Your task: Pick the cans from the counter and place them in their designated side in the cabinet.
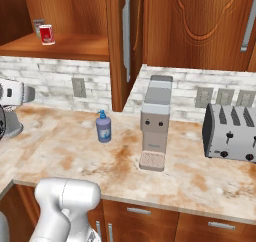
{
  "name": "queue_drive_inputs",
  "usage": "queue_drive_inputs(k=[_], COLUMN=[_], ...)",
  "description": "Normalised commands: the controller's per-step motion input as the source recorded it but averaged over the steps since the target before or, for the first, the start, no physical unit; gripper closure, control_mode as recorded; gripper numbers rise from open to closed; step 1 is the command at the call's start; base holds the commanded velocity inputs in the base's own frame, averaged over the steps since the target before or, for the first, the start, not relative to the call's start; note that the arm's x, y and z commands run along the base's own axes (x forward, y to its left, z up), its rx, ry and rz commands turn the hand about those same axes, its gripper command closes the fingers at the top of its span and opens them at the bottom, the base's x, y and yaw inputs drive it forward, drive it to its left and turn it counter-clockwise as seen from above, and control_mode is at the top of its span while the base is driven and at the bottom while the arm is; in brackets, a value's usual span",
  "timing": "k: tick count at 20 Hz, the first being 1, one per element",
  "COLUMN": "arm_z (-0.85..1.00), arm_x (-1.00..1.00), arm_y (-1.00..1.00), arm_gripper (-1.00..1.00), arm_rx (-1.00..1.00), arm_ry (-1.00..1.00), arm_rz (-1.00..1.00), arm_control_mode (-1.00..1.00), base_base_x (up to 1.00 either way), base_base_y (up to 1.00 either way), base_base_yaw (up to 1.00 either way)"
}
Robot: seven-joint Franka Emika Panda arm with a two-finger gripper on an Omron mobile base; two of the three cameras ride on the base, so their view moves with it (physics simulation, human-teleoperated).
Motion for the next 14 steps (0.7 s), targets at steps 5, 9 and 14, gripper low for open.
queue_drive_inputs(k=[5,9,14], arm_z=[0.30,0.26,0.19], arm_x=[-0.07,0.00,0.10], arm_y=[-0.06,-0.02,0.00], arm_gripper=[1.00,1.00,1.00], arm_rx=[0.00,0.00,0.00], arm_ry=[-0.03,-0.01,0.00], arm_rz=[0.00,0.00,0.00], arm_control_mode=[-1.00,-1.00,-1.00], base_base_x=[0.00,0.00,0.00], base_base_y=[0.00,0.00,0.00], base_base_yaw=[0.00,0.00,0.00])
